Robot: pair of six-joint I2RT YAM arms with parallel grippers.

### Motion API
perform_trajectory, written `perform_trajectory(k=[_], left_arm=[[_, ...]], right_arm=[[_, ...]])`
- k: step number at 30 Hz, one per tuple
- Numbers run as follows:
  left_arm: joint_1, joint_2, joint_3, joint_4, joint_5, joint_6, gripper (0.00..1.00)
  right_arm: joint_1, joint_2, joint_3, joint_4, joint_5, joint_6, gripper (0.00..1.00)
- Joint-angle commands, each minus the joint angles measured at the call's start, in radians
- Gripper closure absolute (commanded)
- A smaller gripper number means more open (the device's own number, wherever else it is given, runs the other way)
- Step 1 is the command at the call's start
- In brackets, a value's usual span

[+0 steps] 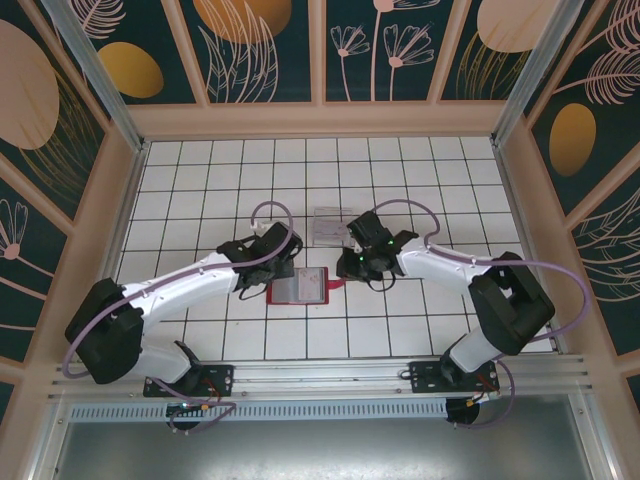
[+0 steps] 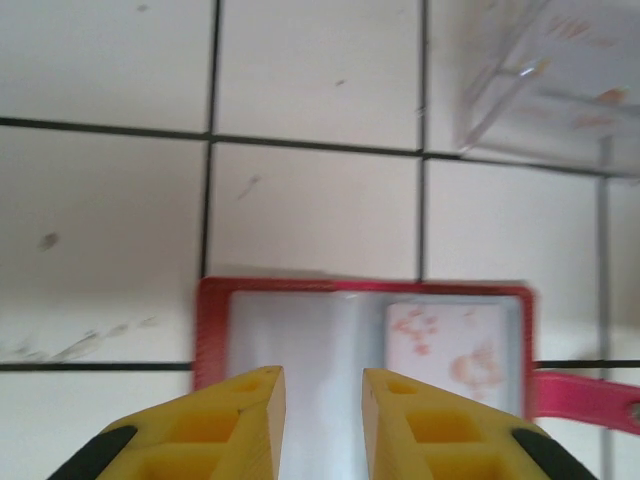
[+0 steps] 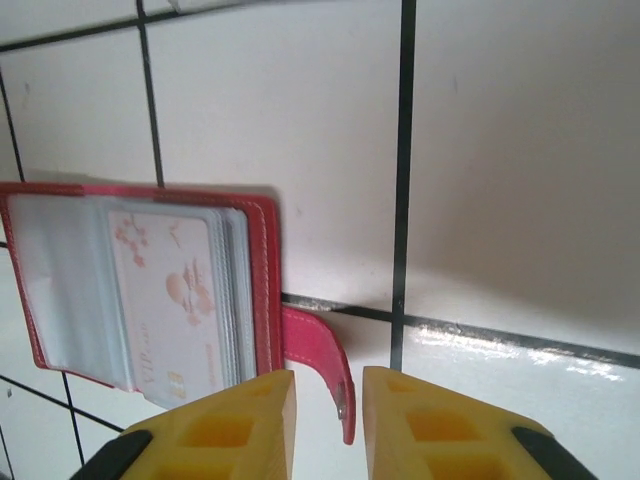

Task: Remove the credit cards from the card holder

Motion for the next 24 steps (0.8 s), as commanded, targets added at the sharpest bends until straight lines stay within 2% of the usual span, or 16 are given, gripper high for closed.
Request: perform_trajectory(k=[1,5,11,24], left_arm=[[0.037,-0.005,-0.04,0.129,0.143,-0.018,0.72],[0.068,0.017,-0.099,0.246,0.248,-0.024,0.73],[0.116,0.059,-0.178,0.368,0.384,-0.026,0.74],[0.138,0.093,-0.25,0.448,0.476,0.008,0.72]], right_arm=[[0.006,-0.052,0.064,-0.097,0.073,-0.018,0.73],[0.03,-0.048,0.107,-0.112,0.058,-0.015,0.72],[0.094,0.041,0.164,-0.079,0.0,-0.006,0.72],[0.123,0.214,0.158,0.029,-0.04,0.011,0.71]])
